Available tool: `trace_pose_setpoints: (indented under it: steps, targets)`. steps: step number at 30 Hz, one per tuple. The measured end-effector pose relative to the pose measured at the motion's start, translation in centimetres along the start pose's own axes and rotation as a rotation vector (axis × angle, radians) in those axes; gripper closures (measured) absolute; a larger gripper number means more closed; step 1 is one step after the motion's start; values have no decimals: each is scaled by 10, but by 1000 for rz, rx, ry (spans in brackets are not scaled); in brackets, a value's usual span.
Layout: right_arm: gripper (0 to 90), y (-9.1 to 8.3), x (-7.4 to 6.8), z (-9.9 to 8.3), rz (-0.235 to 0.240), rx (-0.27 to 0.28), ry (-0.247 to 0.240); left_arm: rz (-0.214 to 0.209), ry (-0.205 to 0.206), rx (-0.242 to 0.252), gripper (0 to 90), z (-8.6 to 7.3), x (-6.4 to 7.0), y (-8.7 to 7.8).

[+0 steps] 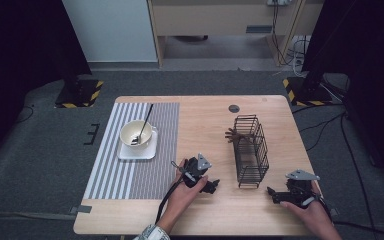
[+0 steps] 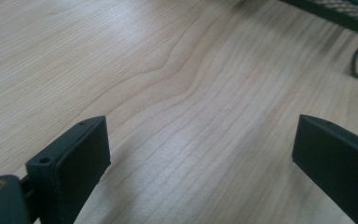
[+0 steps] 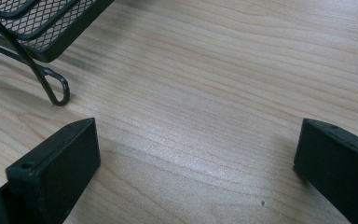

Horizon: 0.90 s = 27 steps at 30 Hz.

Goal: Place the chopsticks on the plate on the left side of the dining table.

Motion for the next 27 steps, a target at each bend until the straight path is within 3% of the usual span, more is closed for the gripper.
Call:
trace_pose_setpoints:
  steps: [2, 15, 20, 24, 27]
  targets:
    - [2, 0, 0, 0, 0, 0, 0, 3, 25, 2, 41, 4, 3, -1]
    - [2, 0, 0, 0, 5, 0, -6, -69, 49, 40, 44, 24, 21, -13]
    - [2, 0, 0, 0, 5, 0, -6, -81, 62, 64, 47, 33, 23, -21]
    - [2, 0, 0, 0, 4, 0, -5, -60, 76, 80, 67, 41, 21, -27]
    - [2, 0, 0, 0, 4, 0, -4, -84, 68, 96, 84, 48, 22, -32]
Point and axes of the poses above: each handheld gripper's, and its own axes: y roughly forward along the jaws, z roughly out of its top, x roughly to its right, the point moved 7 cm from there along y, roughly forward along the jaws, and after that the axes turned 15 degrees about -z, right-handed, at the moved point
